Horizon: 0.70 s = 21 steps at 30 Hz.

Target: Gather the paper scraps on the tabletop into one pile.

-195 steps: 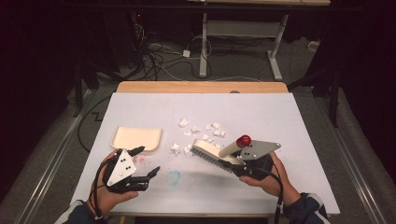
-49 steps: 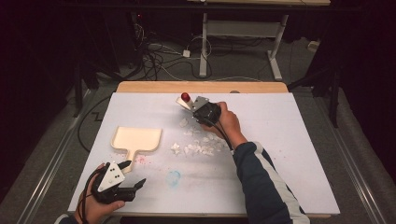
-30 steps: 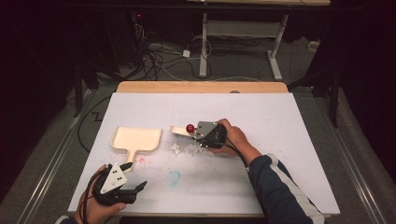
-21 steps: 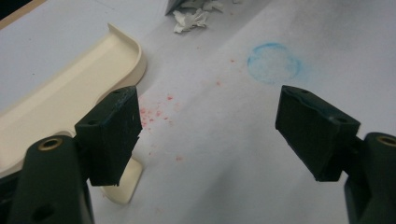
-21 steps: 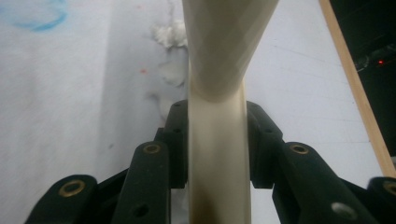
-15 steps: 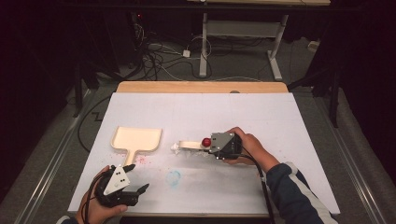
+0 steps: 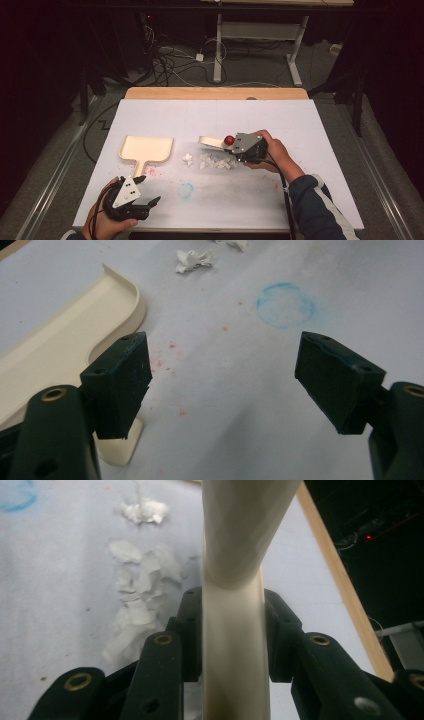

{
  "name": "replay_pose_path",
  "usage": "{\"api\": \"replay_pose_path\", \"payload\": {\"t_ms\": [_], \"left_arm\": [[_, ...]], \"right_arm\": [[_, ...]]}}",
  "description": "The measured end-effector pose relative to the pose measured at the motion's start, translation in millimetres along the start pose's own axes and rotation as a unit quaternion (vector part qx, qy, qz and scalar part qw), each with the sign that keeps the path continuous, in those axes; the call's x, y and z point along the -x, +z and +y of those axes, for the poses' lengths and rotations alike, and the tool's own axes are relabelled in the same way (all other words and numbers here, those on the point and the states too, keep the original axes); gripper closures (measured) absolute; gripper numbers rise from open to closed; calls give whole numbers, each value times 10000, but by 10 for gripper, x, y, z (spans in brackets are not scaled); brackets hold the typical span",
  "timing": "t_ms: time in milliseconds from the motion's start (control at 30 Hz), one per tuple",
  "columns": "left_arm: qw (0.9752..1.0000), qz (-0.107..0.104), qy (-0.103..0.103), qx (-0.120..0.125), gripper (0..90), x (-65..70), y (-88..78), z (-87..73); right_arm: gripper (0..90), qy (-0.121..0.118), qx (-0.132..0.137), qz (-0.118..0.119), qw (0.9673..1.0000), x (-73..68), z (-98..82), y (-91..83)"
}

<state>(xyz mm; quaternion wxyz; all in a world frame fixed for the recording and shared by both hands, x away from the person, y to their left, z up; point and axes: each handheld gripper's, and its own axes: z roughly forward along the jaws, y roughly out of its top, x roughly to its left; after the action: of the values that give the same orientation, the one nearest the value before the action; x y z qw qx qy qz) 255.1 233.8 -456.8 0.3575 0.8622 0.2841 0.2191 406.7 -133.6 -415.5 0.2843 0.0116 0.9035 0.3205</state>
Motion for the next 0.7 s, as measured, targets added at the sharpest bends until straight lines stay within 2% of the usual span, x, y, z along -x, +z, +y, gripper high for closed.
{"api": "replay_pose_path", "payload": {"t_ms": [100,167,200,267,367,467,533,600,633,700], "left_arm": [[10000,3,17,2,217,-2,-7,1],[10000,18,13,3,217,-7,-12,0],[10000,19,0,12,217,-9,-16,-1],[10000,34,-18,29,217,-11,-25,-1],[10000,44,-40,34,217,-13,-38,-8],[10000,56,-53,23,217,-13,-54,-21],[9999,84,-88,46,217,-19,-77,-30],[9998,142,-102,62,217,-22,-99,-37],[9998,185,-86,57,217,-25,-109,-40],[9996,238,-96,69,217,-26,-125,-49]], "right_arm": [[677,197,112,-61,9997,46,5,-30],[677,430,116,-138,9989,64,11,-45],[677,640,129,-192,9977,74,17,-49],[677,1050,147,-256,9940,107,30,-66],[677,1624,295,-233,9860,152,66,-116],[677,2167,412,-75,9753,167,140,-173],[677,2520,517,14,9664,142,210,-198],[677,2750,603,43,9596,96,292,-210],[677,2971,689,132,9523,71,321,-208],[677,3403,857,419,9355,8,364,-176]]}}
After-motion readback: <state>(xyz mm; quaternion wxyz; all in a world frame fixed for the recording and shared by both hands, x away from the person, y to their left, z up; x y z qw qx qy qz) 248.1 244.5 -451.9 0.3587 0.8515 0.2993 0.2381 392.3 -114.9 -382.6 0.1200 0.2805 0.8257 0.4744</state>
